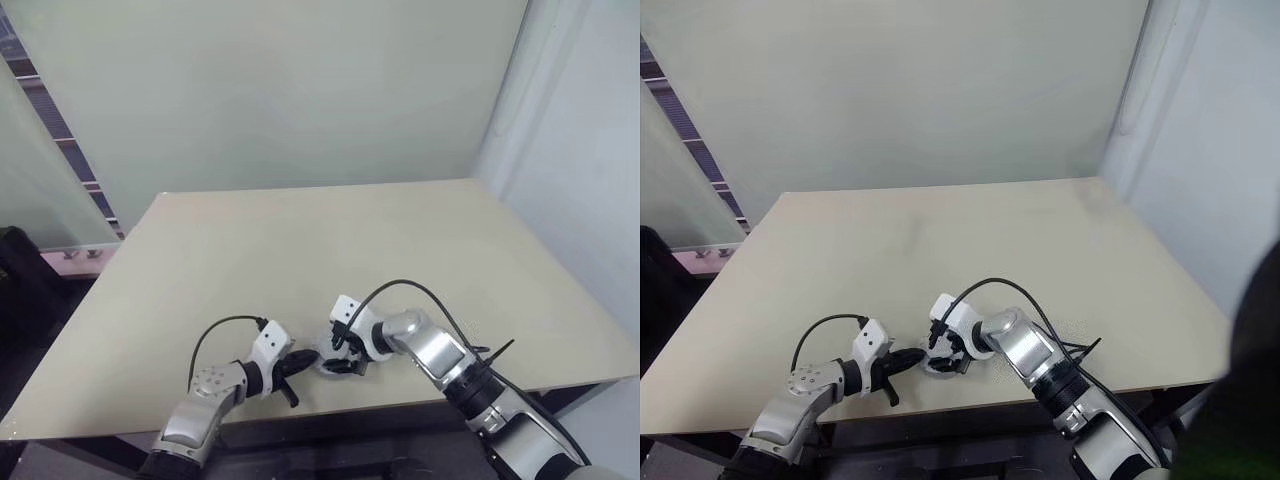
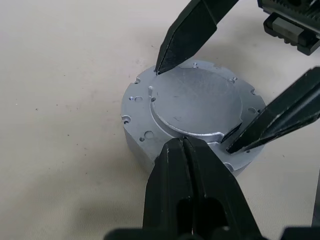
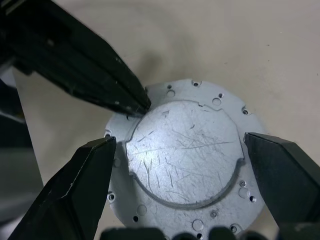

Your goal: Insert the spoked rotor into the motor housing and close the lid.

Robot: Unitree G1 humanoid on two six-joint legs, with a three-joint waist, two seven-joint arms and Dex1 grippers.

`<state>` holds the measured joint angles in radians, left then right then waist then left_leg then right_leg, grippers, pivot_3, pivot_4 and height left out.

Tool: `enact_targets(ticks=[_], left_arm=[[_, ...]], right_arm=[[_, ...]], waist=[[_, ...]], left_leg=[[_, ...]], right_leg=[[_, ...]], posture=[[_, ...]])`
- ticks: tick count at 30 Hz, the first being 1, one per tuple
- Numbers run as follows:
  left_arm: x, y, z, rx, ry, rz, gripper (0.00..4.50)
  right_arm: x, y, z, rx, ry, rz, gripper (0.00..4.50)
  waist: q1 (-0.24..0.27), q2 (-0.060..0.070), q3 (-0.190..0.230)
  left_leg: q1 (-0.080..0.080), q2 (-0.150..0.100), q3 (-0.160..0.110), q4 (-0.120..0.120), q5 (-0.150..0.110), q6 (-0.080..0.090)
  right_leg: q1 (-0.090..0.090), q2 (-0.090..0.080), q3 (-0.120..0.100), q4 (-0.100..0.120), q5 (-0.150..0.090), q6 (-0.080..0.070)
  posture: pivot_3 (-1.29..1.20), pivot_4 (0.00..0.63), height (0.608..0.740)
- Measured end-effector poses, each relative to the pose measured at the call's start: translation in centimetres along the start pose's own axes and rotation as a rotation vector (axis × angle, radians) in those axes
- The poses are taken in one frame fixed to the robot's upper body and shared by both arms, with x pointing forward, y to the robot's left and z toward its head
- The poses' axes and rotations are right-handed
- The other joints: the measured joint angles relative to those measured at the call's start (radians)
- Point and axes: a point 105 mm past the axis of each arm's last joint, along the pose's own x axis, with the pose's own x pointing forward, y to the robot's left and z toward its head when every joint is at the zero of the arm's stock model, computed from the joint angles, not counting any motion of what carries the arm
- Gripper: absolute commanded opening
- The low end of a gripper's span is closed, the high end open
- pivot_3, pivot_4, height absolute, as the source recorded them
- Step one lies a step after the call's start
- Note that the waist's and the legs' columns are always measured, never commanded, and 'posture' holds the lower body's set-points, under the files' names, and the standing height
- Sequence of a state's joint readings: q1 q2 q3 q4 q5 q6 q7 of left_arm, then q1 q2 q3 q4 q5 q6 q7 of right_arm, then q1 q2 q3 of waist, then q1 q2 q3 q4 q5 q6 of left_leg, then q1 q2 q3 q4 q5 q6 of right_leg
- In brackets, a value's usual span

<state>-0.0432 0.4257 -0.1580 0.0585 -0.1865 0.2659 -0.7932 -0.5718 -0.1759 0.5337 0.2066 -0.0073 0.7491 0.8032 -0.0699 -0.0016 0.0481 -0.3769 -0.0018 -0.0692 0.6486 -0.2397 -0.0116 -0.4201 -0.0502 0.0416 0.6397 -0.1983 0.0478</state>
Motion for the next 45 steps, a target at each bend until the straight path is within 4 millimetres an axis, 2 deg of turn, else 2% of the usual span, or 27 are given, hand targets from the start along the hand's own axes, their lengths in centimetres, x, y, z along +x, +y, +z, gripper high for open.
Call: enact_targets(ticks=[3, 8, 11, 16, 23, 29, 39, 45], left_arm=[[0.0, 0.0, 0.0, 0.005, 0.001, 0.000, 0.00], [0.0, 0.0, 0.0, 0.008, 0.002, -0.001, 0.00], [0.1, 0.0, 0.0, 0.010, 0.002, -0.002, 0.00], [0.2, 0.0, 0.1, 0.006, 0.001, -0.009, 0.00], [0.2, -0.1, 0.1, 0.007, 0.001, -0.013, 0.00], [0.2, -0.1, 0.1, 0.008, 0.001, -0.013, 0.00], [0.2, 0.0, 0.0, 0.010, 0.004, -0.011, 0.00], [0.1, 0.1, 0.0, 0.012, 0.006, -0.008, 0.00]], right_arm=[[-0.5, -0.5, 0.7, 0.107, -0.063, -0.007, 4.48], [-2.0, -1.7, 1.7, 0.384, -0.178, 0.022, 4.48], [-2.9, -2.3, 1.8, 0.524, -0.209, 0.034, 4.48], [-4.0, -4.1, 0.0, 0.801, -0.186, -0.016, 4.48], [-3.7, -4.1, -3.8, 1.087, -0.107, -0.009, 4.48], [-3.5, -3.7, -4.5, 1.185, -0.108, 0.038, 4.48], [-1.8, -1.3, -3.5, 1.286, -0.120, 0.184, 4.48], [-1.7, -1.2, -3.4, 1.313, -0.131, 0.187, 4.48]], waist=[[0.000, 0.000, 0.000], [0.001, 0.000, 0.000], [0.001, 0.000, 0.000], [0.005, 0.000, 0.000], [0.007, 0.001, 0.000], [0.006, 0.002, 0.000], [0.002, 0.002, 0.000], [-0.001, 0.002, 0.000]], left_leg=[[0.000, 0.000, 0.000, 0.000, 0.000, 0.000], [0.000, 0.000, 0.000, 0.000, 0.000, 0.000], [0.000, 0.000, 0.000, 0.000, 0.000, 0.000], [0.000, -0.001, 0.000, 0.000, 0.000, 0.000], [0.000, -0.001, 0.000, 0.000, 0.000, 0.000], [0.000, -0.001, 0.000, 0.000, 0.000, 0.001], [0.000, -0.001, 0.000, 0.000, 0.000, 0.001], [0.000, 0.000, 0.000, 0.000, 0.000, 0.001]], right_leg=[[0.000, 0.000, 0.000, 0.000, 0.000, 0.000], [0.000, 0.000, 0.000, 0.000, 0.000, 0.000], [0.000, 0.000, 0.000, 0.000, 0.000, 0.000], [0.000, 0.000, 0.001, 0.000, 0.000, 0.000], [0.001, 0.000, 0.001, 0.000, 0.000, 0.000], [0.001, 0.000, 0.001, 0.000, 0.000, 0.000], [0.001, 0.000, 0.001, 0.000, 0.000, 0.000], [0.001, 0.000, 0.001, 0.000, 0.000, 0.000]], posture=[[0.00, 0.000, 0.740], [0.00, 0.000, 0.740], [0.00, 0.000, 0.740], [0.00, 0.000, 0.740], [0.00, 0.000, 0.740], [0.00, 0.000, 0.740], [0.00, 0.000, 0.740], [0.00, 0.000, 0.740]])
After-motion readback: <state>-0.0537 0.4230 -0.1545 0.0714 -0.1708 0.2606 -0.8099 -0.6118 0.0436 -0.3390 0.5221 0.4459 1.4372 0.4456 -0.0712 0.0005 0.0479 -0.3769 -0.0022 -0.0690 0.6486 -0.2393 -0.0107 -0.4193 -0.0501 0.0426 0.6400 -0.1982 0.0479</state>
